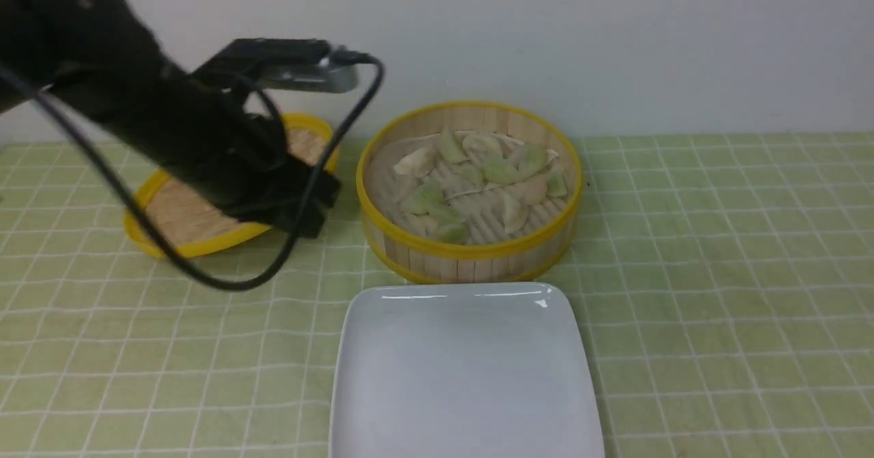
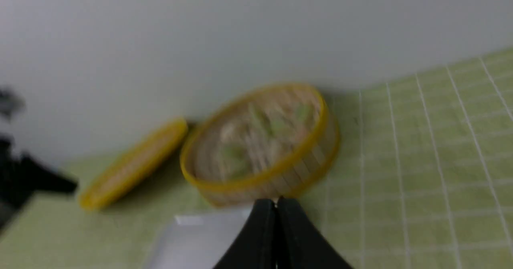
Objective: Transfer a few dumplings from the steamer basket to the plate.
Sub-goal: Use the left arm to grab a dumpling from the steamer
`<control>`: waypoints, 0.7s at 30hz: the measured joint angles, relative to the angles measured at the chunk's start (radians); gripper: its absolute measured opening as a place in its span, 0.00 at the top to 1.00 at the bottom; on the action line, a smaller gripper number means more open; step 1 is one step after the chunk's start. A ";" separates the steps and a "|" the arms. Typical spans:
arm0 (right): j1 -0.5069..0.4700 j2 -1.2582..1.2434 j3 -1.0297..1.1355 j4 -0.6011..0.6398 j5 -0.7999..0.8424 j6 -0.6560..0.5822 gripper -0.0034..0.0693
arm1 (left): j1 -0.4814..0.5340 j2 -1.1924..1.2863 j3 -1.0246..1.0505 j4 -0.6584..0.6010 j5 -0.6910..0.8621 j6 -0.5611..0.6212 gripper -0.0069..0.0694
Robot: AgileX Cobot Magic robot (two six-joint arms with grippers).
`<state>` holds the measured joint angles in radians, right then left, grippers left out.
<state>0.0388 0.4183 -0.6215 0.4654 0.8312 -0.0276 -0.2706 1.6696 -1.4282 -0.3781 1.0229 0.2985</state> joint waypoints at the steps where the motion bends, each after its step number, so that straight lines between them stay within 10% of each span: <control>1: 0.000 0.055 -0.049 -0.027 0.057 -0.019 0.97 | -0.011 0.025 -0.032 0.009 0.001 0.001 0.92; 11: 0.000 0.437 -0.298 -0.120 0.370 -0.096 0.97 | -0.074 0.384 -0.447 0.103 -0.036 0.085 0.87; 21: 0.000 0.446 -0.298 -0.086 0.353 -0.100 0.97 | -0.074 0.581 -0.491 0.133 -0.250 0.162 0.40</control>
<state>0.0388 0.8641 -0.9193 0.3795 1.1842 -0.1274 -0.3449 2.2507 -1.9195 -0.2455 0.7727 0.4605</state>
